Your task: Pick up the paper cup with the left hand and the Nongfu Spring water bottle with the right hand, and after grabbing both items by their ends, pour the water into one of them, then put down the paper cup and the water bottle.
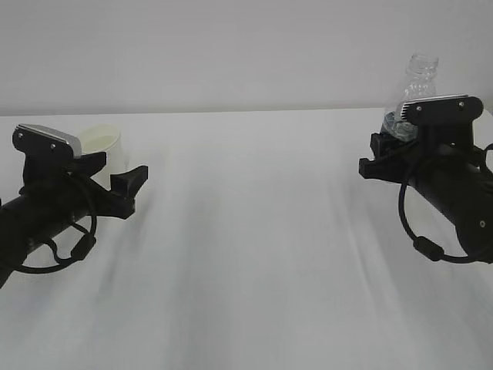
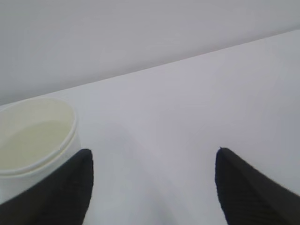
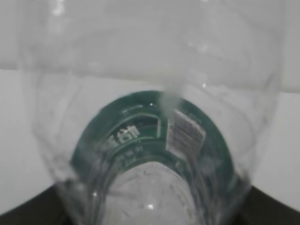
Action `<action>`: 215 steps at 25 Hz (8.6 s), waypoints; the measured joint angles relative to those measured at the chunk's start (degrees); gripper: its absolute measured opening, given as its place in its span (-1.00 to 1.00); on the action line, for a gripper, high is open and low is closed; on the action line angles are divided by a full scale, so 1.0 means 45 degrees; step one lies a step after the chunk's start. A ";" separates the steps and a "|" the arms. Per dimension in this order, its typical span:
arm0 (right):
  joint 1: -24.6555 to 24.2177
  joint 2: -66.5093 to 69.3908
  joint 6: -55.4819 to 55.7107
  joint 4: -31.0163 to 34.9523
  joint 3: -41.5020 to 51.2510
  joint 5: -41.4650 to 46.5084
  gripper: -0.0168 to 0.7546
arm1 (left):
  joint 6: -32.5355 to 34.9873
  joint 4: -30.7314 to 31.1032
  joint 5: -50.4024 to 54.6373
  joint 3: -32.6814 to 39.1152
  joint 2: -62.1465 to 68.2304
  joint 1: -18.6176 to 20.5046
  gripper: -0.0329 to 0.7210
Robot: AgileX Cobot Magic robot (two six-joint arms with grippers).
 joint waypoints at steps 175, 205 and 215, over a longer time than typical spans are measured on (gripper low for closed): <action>-0.0392 -0.5366 0.1591 -0.2069 0.0288 0.8769 0.59 | -0.0761 0.0213 0.8134 0.0148 -0.8119 0.0000 0.64; -0.0392 -1.0686 0.1591 -0.2110 0.0358 1.3205 0.58 | -0.1001 0.0009 1.4307 0.0269 -1.6464 0.0000 0.55; -0.0392 -1.3073 0.1591 -0.2110 0.0358 1.5008 0.58 | -0.1001 -0.0579 1.6907 0.0269 -1.8241 0.0000 0.54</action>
